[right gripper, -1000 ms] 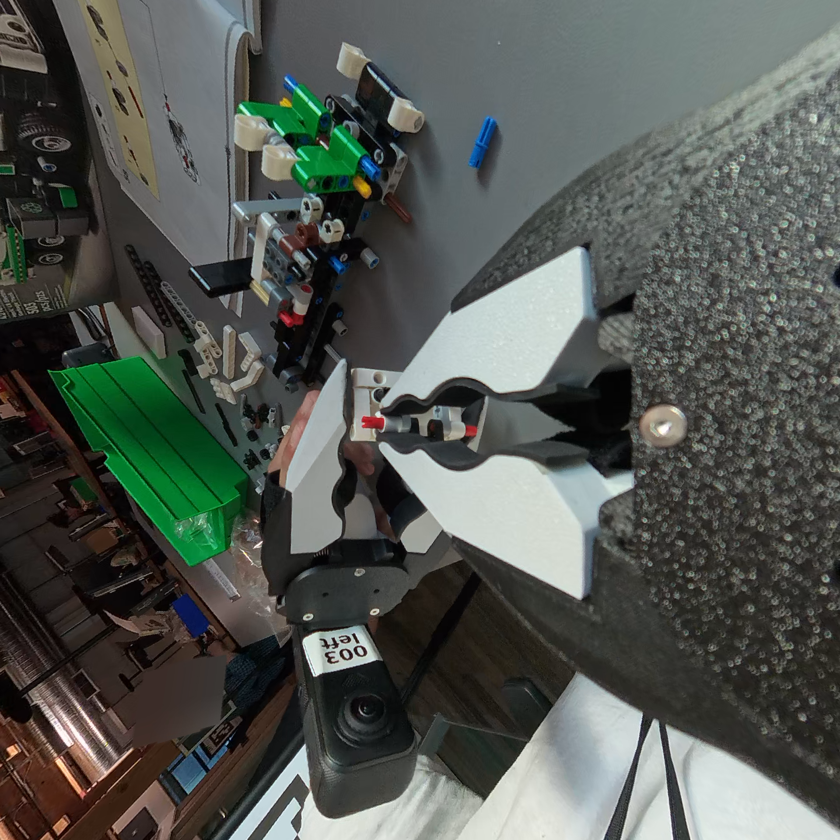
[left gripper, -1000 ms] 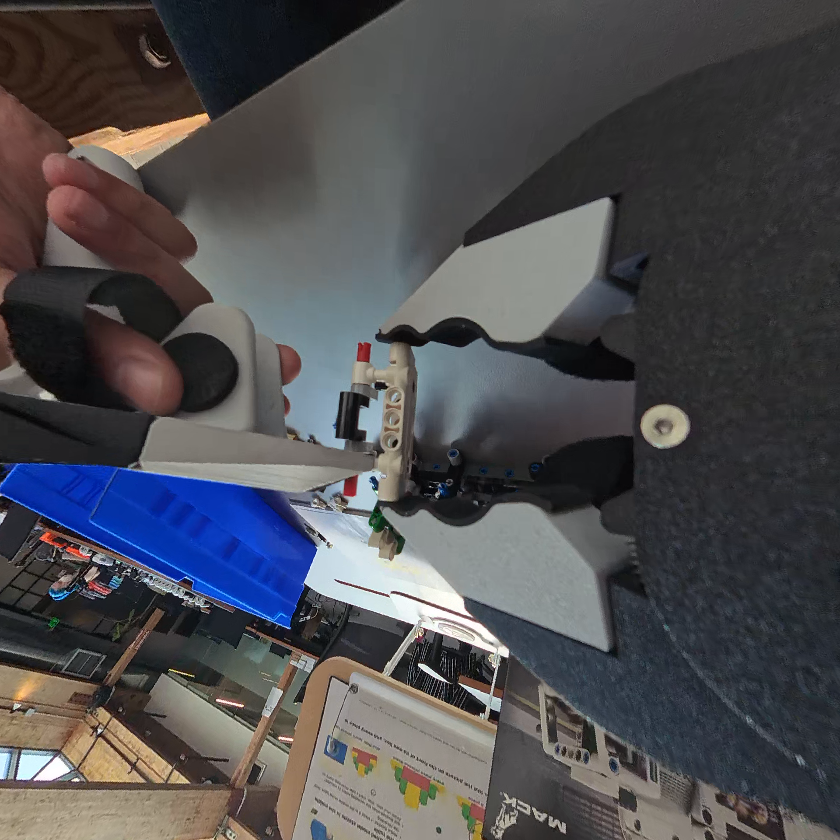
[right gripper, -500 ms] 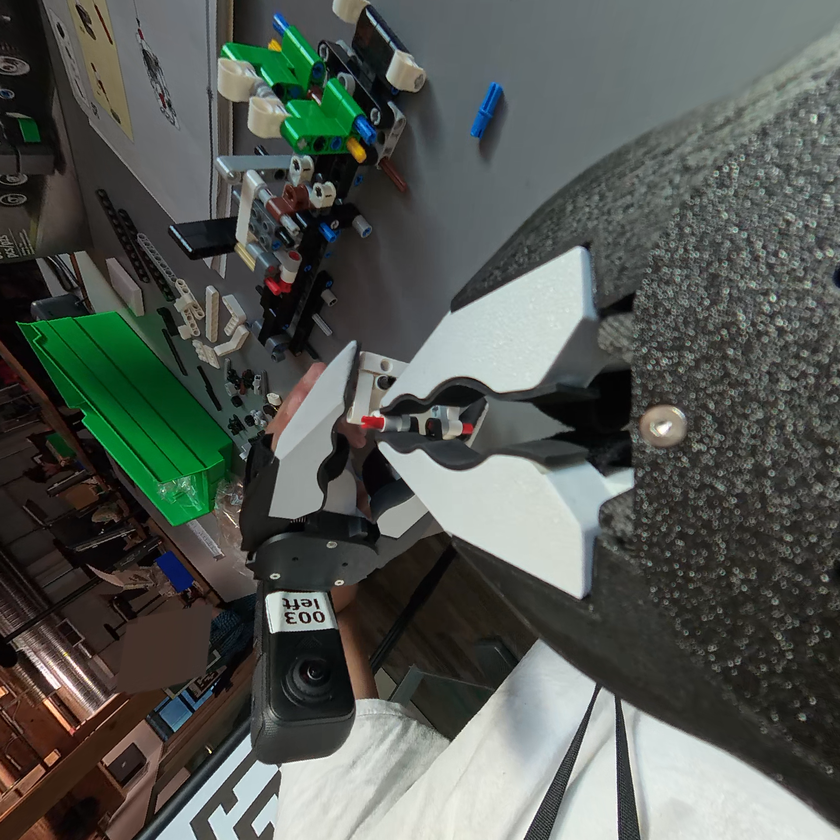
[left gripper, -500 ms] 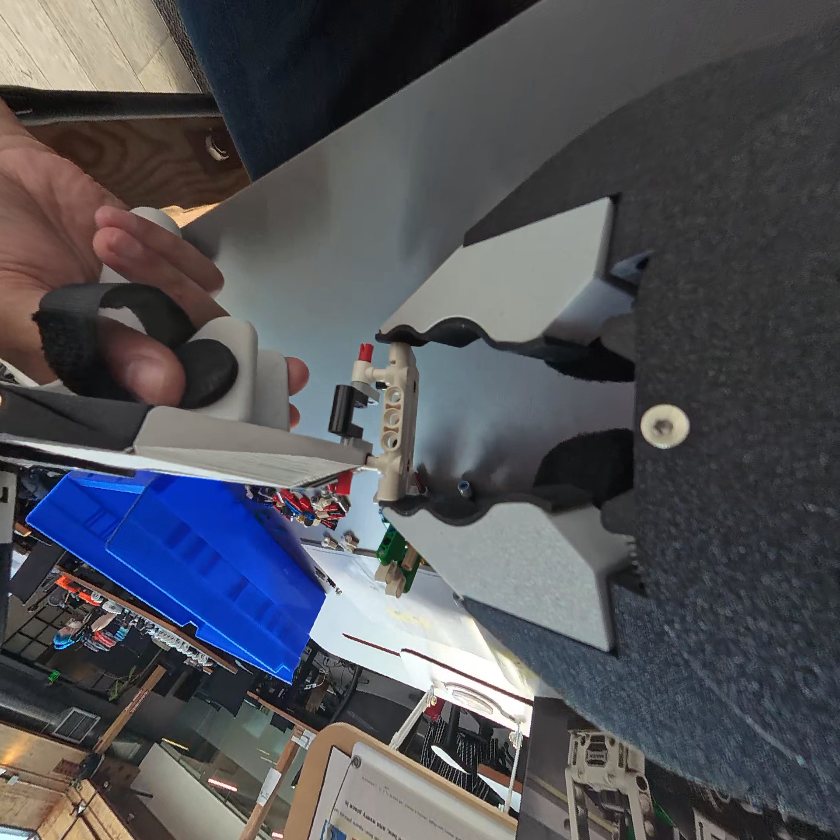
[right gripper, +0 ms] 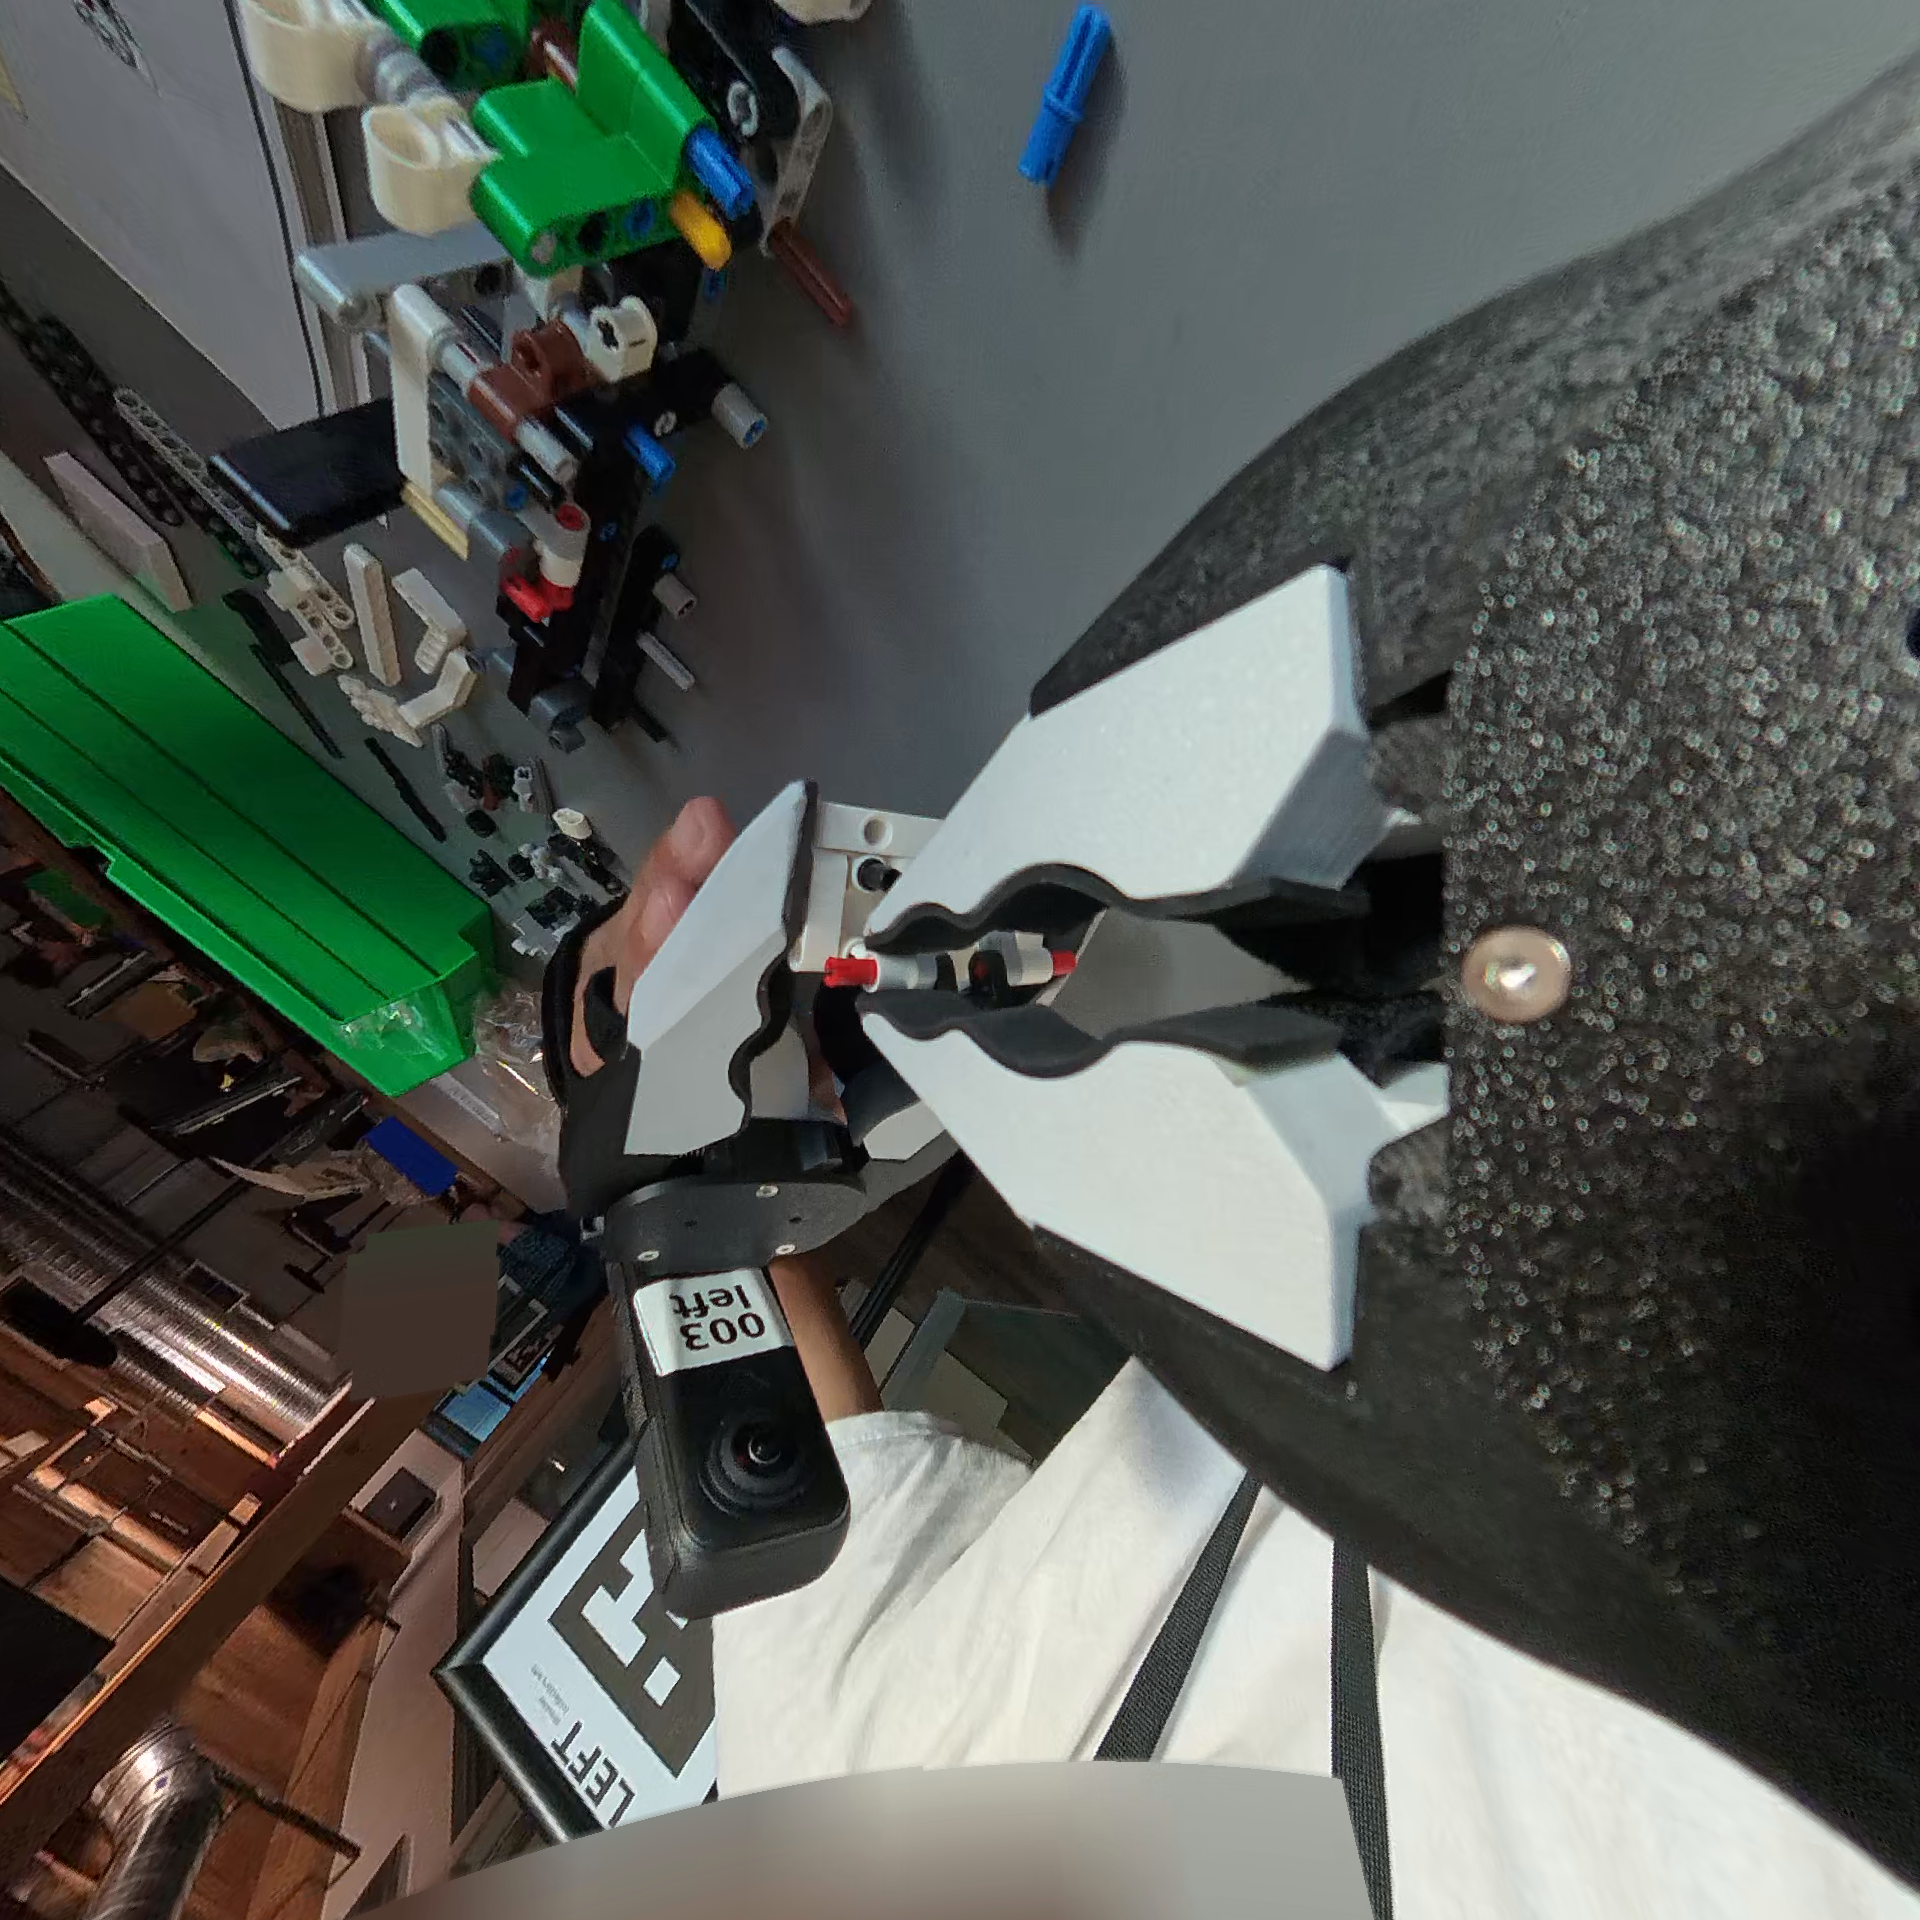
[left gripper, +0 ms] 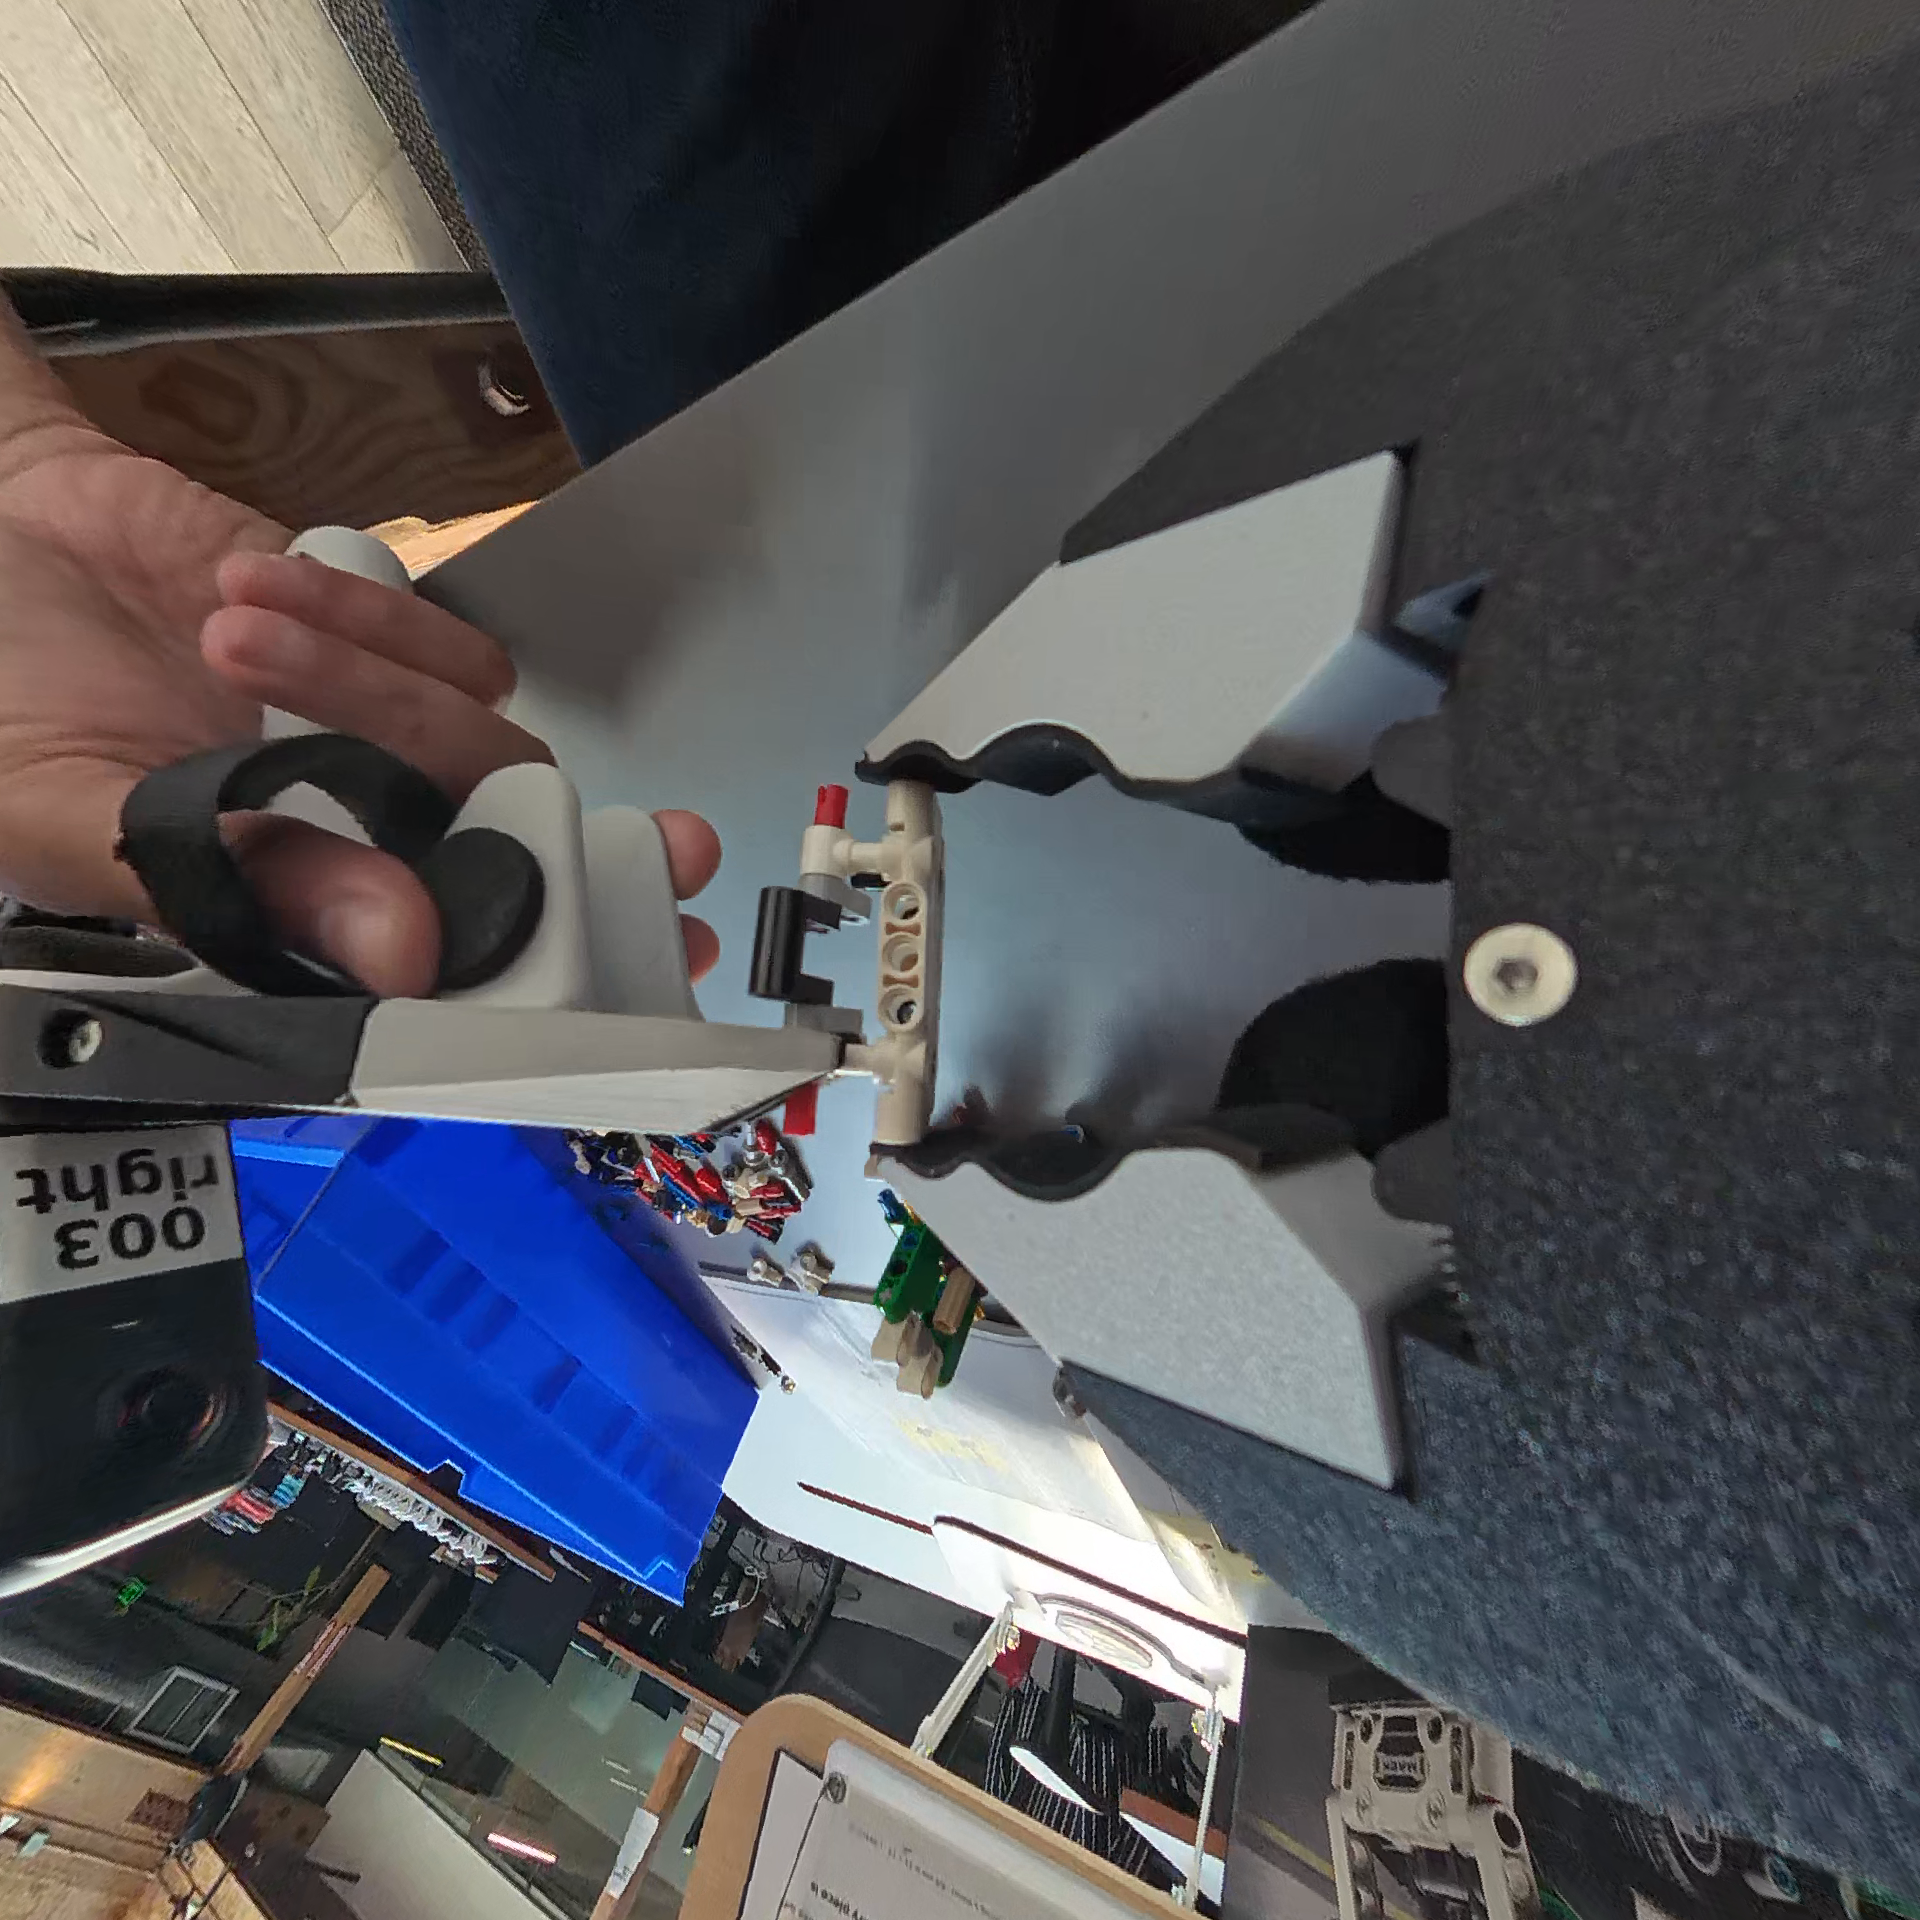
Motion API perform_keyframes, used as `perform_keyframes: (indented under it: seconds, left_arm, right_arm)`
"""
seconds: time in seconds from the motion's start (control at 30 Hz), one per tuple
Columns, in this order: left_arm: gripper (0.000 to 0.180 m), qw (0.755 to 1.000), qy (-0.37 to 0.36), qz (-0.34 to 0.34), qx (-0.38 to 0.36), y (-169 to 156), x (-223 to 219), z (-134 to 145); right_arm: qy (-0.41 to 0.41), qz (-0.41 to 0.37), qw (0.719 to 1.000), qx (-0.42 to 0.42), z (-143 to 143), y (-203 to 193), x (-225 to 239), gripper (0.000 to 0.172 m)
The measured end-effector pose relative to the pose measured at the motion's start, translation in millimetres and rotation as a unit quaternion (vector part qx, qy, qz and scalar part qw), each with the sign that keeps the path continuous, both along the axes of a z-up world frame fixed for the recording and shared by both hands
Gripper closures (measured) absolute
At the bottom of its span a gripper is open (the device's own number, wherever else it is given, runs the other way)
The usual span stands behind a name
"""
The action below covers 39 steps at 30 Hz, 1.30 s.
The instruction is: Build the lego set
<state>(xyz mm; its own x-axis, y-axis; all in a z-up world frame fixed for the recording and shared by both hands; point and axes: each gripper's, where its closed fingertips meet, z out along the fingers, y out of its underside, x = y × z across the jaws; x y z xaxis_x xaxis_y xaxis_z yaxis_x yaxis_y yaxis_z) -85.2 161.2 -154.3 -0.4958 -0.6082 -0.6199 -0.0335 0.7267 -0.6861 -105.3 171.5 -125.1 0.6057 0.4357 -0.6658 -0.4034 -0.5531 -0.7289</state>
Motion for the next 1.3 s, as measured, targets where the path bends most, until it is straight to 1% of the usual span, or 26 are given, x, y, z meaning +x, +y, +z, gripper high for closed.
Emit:
perform_keyframes:
  seconds: [0.13,0.23,0.4,0.47,0.6,0.73,0.87,0.93,1.07,1.13,1.2,1.3]
  left_arm:
    - [0.117,1.0,0.002,-0.007,0.01,-2.1,-2.1,-2.7]
    - [0.117,1.0,0.005,-0.003,0.015,-1.5,-1.5,-4.5]
    - [0.118,0.999,0.009,0.026,0.045,4.8,2.6,-10.6]
    - [0.118,0.998,0.005,0.037,0.057,6.5,3.7,-11.5]
    - [0.118,0.997,0.01,0.053,0.056,8.2,5.5,-12.1]
    - [0.118,0.998,0.011,0.049,0.05,8.7,6.3,-12.1]
    - [0.117,0.999,0.009,0.037,0.029,6.2,6.0,-9.4]
    - [0.117,0.999,0.021,0.046,0.011,8.2,7.6,-9.2]
    - [0.117,0.997,0.028,0.071,-0.021,14.9,10.8,-5.0]
    - [0.117,0.996,0.029,0.071,-0.045,13.5,10.5,-0.5]
    - [0.117,0.996,0.026,0.07,-0.042,11.3,9.8,-0.2]
    - [0.117,0.997,0.02,0.068,-0.031,9.2,8.6,-0.1]
  right_arm:
    - [0.002,0.014,1.0,-0.012,-2.8,-1.5,-3.3,0.166]
    - [-0.004,0.009,1.0,-0.014,-4.4,-0.8,-2.6,0.166]
    - [-0.048,-0.024,0.998,-0.013,-10.5,4.2,0.8,0.166]
    - [-0.053,-0.028,0.998,-0.014,-11.2,5.1,1.3,0.166]
    - [-0.068,-0.046,0.997,-0.01,-11.8,7.3,3.3,0.166]
    - [-0.077,-0.056,0.995,-0.005,-11.2,8.1,4.5,0.166]
    - [-0.071,-0.044,0.996,0.008,-7.4,6.1,5.0,0.166]
    - [-0.074,-0.052,0.996,0.021,-3.9,6.7,6.5,0.163]
    - [-0.13,-0.087,0.987,0.044,5.0,10.4,11.5,0.151]
    - [-0.189,-0.101,0.976,0.049,6.3,11.2,11.7,0.157]
    - [-0.238,-0.119,0.963,0.034,2.4,13.0,15.2,0.164]
    - [-0.228,-0.118,0.966,0.015,0.9,11.8,12.6,0.164]
